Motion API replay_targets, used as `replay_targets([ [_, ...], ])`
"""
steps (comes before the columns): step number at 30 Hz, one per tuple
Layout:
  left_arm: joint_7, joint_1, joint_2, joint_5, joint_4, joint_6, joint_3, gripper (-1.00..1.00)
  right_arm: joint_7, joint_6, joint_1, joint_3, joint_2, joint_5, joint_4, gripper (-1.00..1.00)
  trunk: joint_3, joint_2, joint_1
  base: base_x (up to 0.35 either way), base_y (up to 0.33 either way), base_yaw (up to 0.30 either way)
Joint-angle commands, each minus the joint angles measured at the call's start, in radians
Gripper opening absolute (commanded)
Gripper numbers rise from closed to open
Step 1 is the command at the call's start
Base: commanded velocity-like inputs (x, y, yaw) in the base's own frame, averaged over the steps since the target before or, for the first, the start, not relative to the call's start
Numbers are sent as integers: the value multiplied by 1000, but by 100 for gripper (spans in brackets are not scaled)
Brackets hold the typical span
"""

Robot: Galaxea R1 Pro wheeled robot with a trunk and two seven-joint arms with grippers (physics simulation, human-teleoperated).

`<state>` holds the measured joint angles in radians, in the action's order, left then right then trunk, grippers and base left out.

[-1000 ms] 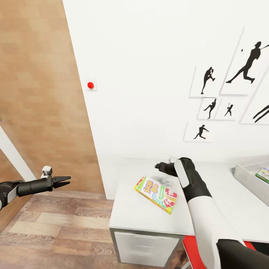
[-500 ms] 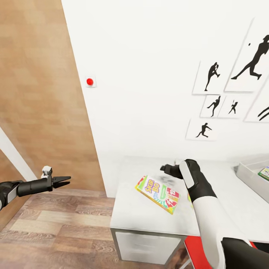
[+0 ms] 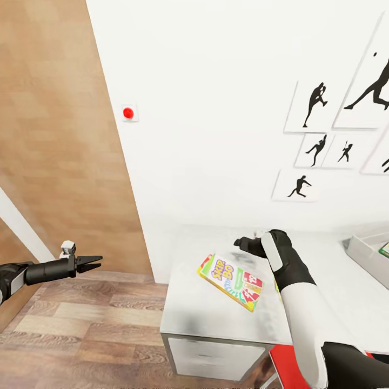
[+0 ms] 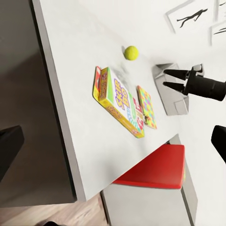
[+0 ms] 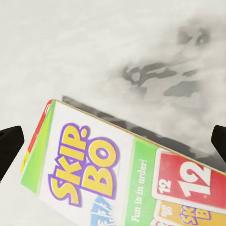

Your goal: Put all the toys in the child's room - the three board games (two on the bed and one on the table), the two jigsaw puzzles on the table, and the tennis ball on the table - inside the toy box on the table in the child's room.

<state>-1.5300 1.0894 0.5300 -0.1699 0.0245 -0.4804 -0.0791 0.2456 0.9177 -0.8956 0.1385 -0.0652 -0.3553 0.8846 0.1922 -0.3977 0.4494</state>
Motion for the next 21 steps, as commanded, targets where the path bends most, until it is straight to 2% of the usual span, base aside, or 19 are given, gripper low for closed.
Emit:
replay_targets([
  [1,-4,1,0,-7,0,-10,-8,100,9,3,-2,3,-1,-10,1,100,4,-2,1,19,5,0],
  [9,-4,1,-1,-7,0,-10,-8,100,8,3,-5,2,-1,-9,-4,100,17,-2,1,6,1,0],
  [18,-3,1,-1,-7,0,-10,-7,100,8,-1,-7,3,0,-6,-65,100,32,-2,1,0,0,0],
  [21,-3,1,-1,-7,0,-10,-7,100,8,-25,-8,2,4,-4,-76,100,37,-2,1,0,0,0],
])
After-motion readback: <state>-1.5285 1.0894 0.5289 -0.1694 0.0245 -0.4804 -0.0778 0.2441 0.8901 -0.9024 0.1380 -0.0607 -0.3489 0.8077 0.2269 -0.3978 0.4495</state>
